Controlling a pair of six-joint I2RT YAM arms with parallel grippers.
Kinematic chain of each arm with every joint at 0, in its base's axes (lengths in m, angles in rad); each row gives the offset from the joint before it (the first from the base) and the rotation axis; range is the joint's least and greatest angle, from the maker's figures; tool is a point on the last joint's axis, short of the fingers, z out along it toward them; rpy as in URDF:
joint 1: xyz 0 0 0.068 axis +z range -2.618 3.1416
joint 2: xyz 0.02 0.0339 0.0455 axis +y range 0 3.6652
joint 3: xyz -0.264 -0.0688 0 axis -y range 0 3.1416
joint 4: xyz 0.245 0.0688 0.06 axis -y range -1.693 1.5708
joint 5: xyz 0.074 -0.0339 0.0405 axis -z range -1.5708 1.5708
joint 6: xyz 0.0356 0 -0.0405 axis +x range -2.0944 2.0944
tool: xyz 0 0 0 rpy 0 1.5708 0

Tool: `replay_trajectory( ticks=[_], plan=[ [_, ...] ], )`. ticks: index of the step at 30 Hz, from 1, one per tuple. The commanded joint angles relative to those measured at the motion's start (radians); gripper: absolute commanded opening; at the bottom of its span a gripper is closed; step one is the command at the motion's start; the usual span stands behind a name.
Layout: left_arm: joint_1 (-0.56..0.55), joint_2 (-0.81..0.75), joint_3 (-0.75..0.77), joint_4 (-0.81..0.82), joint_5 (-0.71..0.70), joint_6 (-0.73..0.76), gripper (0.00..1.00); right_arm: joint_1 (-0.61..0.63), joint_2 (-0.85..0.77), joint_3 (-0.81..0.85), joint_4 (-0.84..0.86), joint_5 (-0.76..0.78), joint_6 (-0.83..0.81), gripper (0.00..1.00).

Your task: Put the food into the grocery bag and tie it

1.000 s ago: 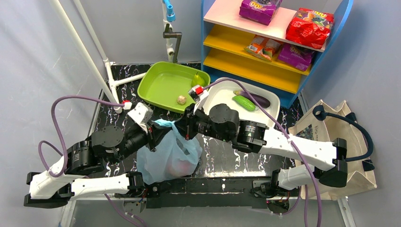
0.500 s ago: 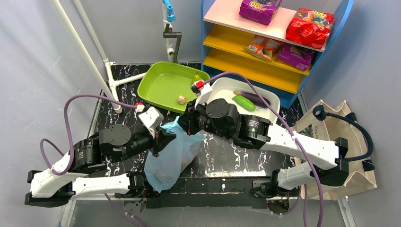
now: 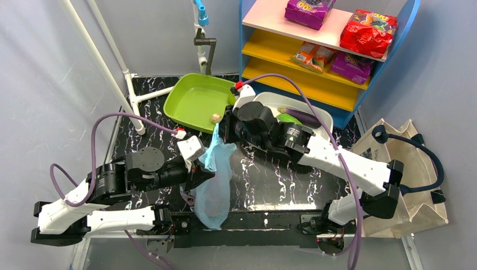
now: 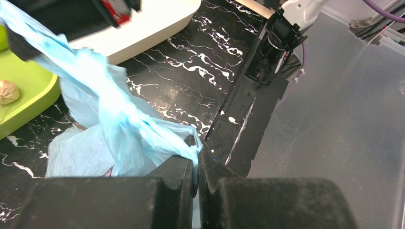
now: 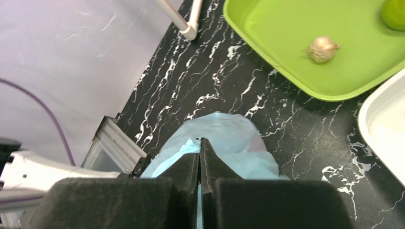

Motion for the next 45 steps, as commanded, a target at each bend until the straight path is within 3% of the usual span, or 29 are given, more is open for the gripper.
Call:
replay_trajectory(
  ticks=[1,15,25,30,38,41,45],
  plan=[
    [-0.009,-0.026,-0.043,-0.041,0.178,-0.042,0.0,-0.148,0.037,0.059,0.033,0.002,0.062,0.01],
    [-0.008,-0.101,-0.219,-0.082,0.231,-0.131,0.0,-0.435,0.317,0.184,-0.013,-0.163,0.06,0.01],
    [-0.008,-0.242,-0.261,-0.15,0.162,-0.179,0.0,-0.494,0.447,0.124,-0.018,-0.264,0.07,0.01],
    [-0.009,-0.174,-0.109,-0.183,0.072,-0.094,0.0,-0.494,0.322,0.134,-0.018,-0.27,0.029,0.01],
    [-0.008,-0.022,0.079,-0.048,-0.075,0.136,0.0,-0.467,0.044,0.138,-0.141,-0.25,0.038,0.01],
    [-0.008,-0.015,0.04,-0.016,-0.12,0.171,0.0,-0.462,-0.05,0.036,-0.165,-0.197,0.081,0.01],
    [-0.008,-0.104,-0.176,0.117,-0.196,0.142,0.0,-0.46,-0.129,-0.132,-0.143,-0.14,0.098,0.01]
  ],
)
